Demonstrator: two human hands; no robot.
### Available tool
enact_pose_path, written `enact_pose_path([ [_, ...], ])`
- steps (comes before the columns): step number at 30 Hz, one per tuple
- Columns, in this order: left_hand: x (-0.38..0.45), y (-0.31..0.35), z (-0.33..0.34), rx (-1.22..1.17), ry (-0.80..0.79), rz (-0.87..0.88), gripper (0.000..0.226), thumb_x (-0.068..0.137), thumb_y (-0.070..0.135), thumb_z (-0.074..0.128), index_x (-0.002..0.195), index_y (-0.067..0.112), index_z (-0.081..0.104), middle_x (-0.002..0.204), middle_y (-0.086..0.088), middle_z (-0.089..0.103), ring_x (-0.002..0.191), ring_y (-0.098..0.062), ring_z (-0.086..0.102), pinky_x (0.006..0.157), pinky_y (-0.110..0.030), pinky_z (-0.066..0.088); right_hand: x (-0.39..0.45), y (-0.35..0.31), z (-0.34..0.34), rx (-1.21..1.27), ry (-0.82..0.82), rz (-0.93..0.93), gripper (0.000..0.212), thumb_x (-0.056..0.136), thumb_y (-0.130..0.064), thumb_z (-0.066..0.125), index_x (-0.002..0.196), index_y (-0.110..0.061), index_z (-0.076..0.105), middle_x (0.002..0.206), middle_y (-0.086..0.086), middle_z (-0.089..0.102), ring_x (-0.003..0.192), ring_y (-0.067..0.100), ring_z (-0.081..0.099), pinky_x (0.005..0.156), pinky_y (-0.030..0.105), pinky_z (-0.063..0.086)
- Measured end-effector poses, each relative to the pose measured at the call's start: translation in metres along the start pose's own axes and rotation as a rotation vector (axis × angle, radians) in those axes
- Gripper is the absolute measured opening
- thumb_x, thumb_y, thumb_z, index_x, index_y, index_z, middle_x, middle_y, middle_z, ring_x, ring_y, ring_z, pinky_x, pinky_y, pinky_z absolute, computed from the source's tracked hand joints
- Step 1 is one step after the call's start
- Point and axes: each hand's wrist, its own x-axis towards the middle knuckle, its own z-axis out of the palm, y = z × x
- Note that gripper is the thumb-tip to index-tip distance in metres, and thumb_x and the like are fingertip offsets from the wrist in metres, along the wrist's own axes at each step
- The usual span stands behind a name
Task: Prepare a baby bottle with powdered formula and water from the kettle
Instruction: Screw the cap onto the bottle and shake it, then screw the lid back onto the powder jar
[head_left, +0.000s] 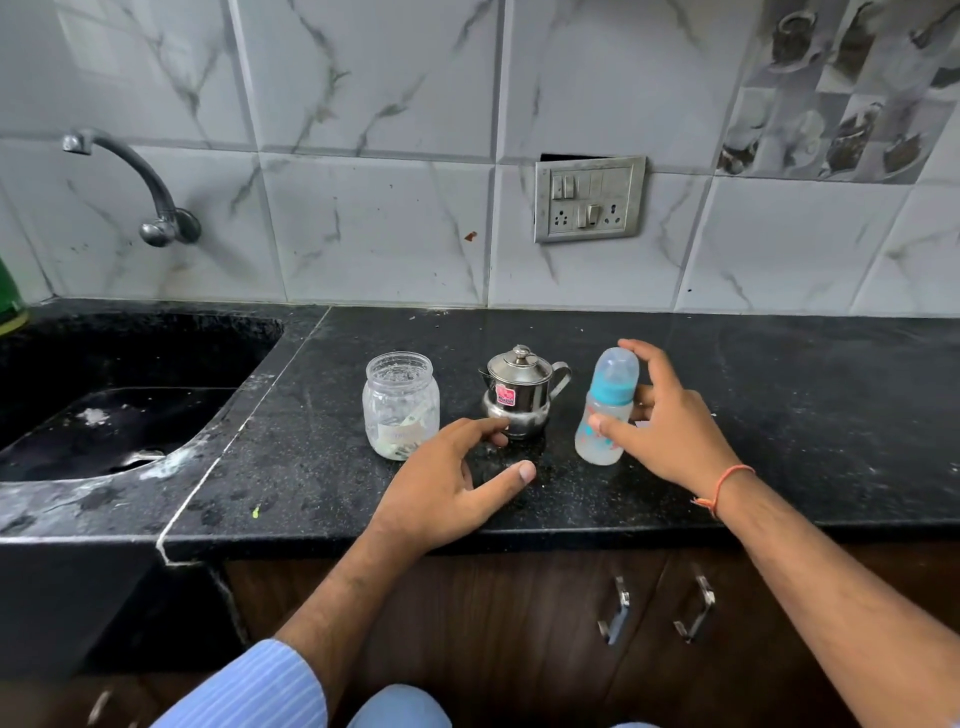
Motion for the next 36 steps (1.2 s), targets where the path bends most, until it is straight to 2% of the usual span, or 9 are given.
enact_pose_path([
  [6,0.000,-0.002,0.002,0.007,0.032,0.013,0.083,0.085,0.094,0.057,0.145,0.038,0.065,0.127,0.026,0.069,0.057,-0.009,0.063,0.062,-0.021,0.053,0.029,0.014,0.007,-0.035,0.032,0.048,0.090,0.074,-0.033,0.093,0.139,-0.060,0.037,0.107,-0.007,0.078,0.090,0.009,0.077,0.089,0.039,0.062],
  [13,0.000,-0.002,0.004,0.004,0.053,0.025,0.069,0.090,0.085,0.062,0.140,0.038,0.068,0.124,0.023,0.070,0.056,-0.009,0.059,0.060,-0.019,0.049,0.045,0.015,0.014,-0.082,0.010,0.086,0.105,0.074,-0.036,0.095,0.154,-0.051,0.027,0.117,0.002,0.079,0.099,0.021,0.077,0.098,0.047,0.061],
  [16,-0.004,0.001,0.004,0.005,0.177,0.106,0.040,0.098,0.061,0.071,0.130,0.037,0.071,0.112,0.015,0.070,0.057,-0.011,0.056,0.058,-0.019,0.046,0.038,0.010,0.004,-0.149,0.029,0.111,0.124,0.070,-0.051,0.095,0.162,-0.049,0.012,0.126,-0.002,0.079,0.110,0.023,0.074,0.100,0.042,0.057],
  [19,-0.009,0.006,0.001,0.088,0.434,0.165,0.027,0.099,0.042,0.073,0.124,0.032,0.072,0.106,0.020,0.060,0.082,-0.009,0.060,0.071,-0.023,0.051,0.021,0.010,-0.008,-0.229,0.079,0.075,0.118,0.067,-0.065,0.091,0.161,-0.044,0.022,0.147,-0.009,0.067,0.123,0.023,0.067,0.104,0.048,0.056],
  [21,-0.010,0.007,0.001,0.133,0.633,0.155,0.041,0.094,0.035,0.076,0.133,0.025,0.068,0.125,0.016,0.054,0.113,-0.010,0.058,0.096,-0.034,0.051,0.008,0.016,-0.014,-0.419,0.131,0.071,0.110,0.067,-0.079,0.082,0.158,-0.040,0.033,0.155,-0.008,0.059,0.133,0.025,0.057,0.101,0.052,0.056],
  [23,-0.011,0.007,0.002,0.151,0.800,0.074,0.073,0.086,0.031,0.082,0.150,0.019,0.051,0.148,0.003,0.042,0.137,-0.022,0.047,0.110,-0.046,0.039,-0.002,0.026,-0.018,-0.585,0.132,0.157,0.109,0.068,-0.087,0.073,0.157,-0.035,0.038,0.159,-0.004,0.052,0.141,0.029,0.048,0.098,0.054,0.054],
  [28,-0.005,0.008,-0.003,0.025,0.817,-0.260,0.128,0.078,0.029,0.096,0.172,0.023,0.009,0.178,0.002,0.010,0.162,-0.014,0.017,0.125,-0.067,0.019,-0.012,0.055,-0.020,-0.579,0.041,0.373,0.109,0.075,-0.091,0.062,0.162,-0.033,0.032,0.158,-0.003,0.055,0.143,0.033,0.046,0.100,0.056,0.045],
  [33,0.003,0.001,-0.018,-0.104,0.720,-0.462,0.142,0.073,0.038,0.100,0.171,0.044,-0.003,0.177,-0.010,0.034,0.161,-0.030,0.039,0.132,-0.062,0.020,-0.011,0.057,-0.015,-0.612,0.037,0.313,0.092,0.085,-0.085,0.056,0.160,-0.038,0.032,0.153,-0.009,0.060,0.138,0.030,0.052,0.098,0.055,0.045],
  [36,0.004,-0.002,-0.017,-0.056,0.660,-0.430,0.137,0.074,0.039,0.099,0.169,0.043,0.000,0.153,0.006,0.063,0.143,-0.024,0.060,0.129,-0.063,0.026,-0.019,0.052,-0.017,-0.580,0.060,0.294,0.093,0.082,-0.086,0.059,0.158,-0.037,0.037,0.146,-0.007,0.064,0.134,0.030,0.056,0.097,0.055,0.048],
])
